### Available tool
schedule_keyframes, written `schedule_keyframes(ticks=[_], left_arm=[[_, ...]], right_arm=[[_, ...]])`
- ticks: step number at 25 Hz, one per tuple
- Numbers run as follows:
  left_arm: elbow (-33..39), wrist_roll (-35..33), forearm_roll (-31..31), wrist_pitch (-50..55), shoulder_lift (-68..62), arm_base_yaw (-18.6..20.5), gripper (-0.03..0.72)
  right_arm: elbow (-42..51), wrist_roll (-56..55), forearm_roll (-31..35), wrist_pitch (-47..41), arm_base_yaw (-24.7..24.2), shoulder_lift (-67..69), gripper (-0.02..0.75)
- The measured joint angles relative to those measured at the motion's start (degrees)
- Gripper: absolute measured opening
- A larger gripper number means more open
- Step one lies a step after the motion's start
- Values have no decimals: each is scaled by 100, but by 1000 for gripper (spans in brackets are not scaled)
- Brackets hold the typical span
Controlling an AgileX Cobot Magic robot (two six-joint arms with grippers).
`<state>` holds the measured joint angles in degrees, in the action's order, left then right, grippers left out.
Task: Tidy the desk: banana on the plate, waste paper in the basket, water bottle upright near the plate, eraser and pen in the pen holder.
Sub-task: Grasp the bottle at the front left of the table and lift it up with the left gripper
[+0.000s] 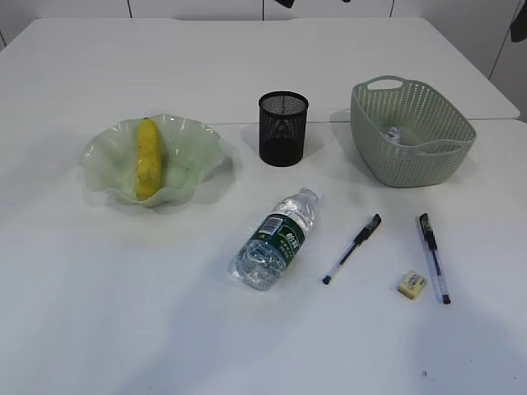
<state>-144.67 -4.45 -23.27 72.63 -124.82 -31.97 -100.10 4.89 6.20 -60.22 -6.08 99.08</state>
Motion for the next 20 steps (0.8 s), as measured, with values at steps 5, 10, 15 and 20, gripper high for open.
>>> schedule_keyframes(ticks=[5, 10, 15, 20], left_arm=[[0, 14, 119, 0, 0, 0, 592], [0, 86, 275, 0, 0, -4, 592], [408, 189, 277, 0, 0, -4, 592], [903, 207, 548, 0, -64, -13, 592]], right_arm=[[0, 24, 24, -251, 0, 0, 272], [0, 39, 24, -476, 0, 0, 272], [0, 42, 24, -514, 0, 0, 272], [0, 42, 24, -514, 0, 0, 272]])
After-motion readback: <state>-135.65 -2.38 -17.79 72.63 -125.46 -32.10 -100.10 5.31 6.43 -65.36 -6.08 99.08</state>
